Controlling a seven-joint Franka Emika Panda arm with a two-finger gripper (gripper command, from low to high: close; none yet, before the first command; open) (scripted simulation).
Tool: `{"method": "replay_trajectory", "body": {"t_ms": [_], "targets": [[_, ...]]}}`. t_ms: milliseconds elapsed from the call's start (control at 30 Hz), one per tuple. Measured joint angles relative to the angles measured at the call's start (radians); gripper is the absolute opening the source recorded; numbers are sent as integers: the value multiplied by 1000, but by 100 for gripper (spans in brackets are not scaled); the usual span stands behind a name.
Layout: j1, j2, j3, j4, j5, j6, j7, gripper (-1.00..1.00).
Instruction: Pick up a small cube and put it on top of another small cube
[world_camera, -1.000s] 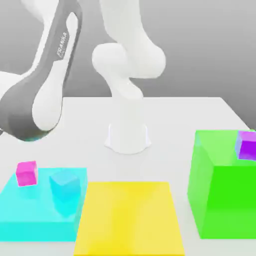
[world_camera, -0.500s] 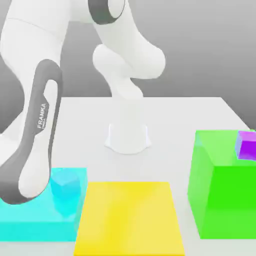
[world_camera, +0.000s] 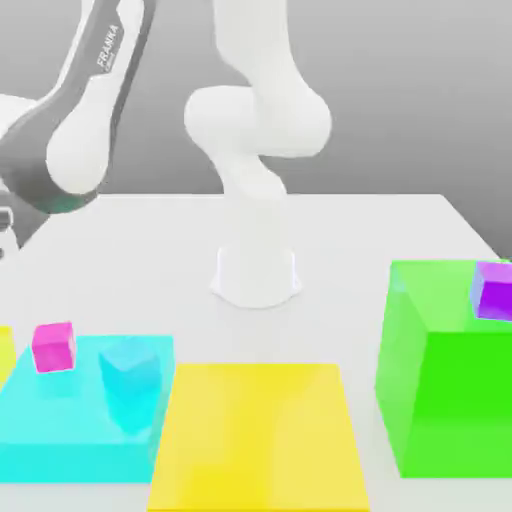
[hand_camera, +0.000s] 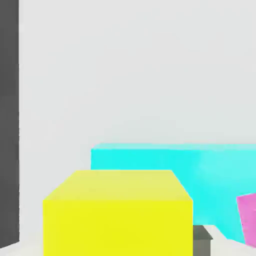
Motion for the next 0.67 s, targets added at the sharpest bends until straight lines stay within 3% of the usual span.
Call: {"method": "replay_trajectory", "body": {"t_ms": [200, 367, 400, 667], "targets": [[-94, -223, 30, -194, -122, -22, 356, -100], [-101, -123, 24, -261, -99, 142, 388, -100], [-99, -101, 24, -266, -88, 168, 382, 100], [-104, -129, 25, -261, -103, 134, 393, 100]]}}
